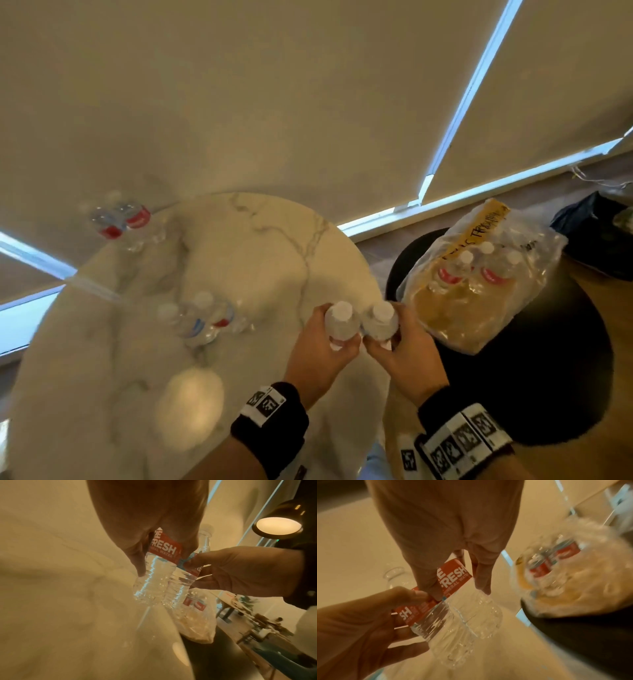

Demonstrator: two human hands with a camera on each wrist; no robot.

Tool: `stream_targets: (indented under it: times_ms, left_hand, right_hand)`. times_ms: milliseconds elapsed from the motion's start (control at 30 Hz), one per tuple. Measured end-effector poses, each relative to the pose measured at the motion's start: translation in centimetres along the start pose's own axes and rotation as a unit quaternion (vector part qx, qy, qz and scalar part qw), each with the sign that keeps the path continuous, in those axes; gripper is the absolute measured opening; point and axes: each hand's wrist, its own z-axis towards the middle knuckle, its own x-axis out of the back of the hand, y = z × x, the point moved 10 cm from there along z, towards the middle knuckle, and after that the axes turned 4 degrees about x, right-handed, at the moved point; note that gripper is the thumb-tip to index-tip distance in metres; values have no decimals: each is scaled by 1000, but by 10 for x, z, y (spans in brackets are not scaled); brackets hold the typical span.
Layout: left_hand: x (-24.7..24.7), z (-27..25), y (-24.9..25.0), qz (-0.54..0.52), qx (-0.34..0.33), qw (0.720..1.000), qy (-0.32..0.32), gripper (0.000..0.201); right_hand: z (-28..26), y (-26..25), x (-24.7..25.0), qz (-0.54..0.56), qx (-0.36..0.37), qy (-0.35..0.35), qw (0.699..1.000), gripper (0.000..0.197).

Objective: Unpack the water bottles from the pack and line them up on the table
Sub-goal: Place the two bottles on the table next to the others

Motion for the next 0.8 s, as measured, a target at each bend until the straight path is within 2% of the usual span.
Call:
stream_targets:
  times_ms: [233,333,400,566,666,733,800]
  left_hand:
    - [179,-76,-96,19,70,987,145,45]
    - [225,-83,-119,14,85,981,175,44]
    - [242,-77,-131,8,94,981,170,48]
    - [259,-68,-138,24,82,984,157,45]
    - [251,-76,-149,59,113,984,122,44]
    - [236,-83,-163,132,153,977,70,54]
    - [219,-92,-168,253,176,951,-1,52]
  right_hand:
    - [-40,-91,-183,34,35,-133,990,50]
    - [-45,-114,-233,46,28,-149,987,54]
    - [-45,-122,-254,45,29,-144,988,58]
    - [-43,-125,-267,31,27,-126,991,64]
    - [-45,-116,-262,-11,19,-155,988,79]
    - [-50,-100,-248,-73,7,-174,982,84]
    - [-56,-78,-220,-102,-7,-167,981,78]
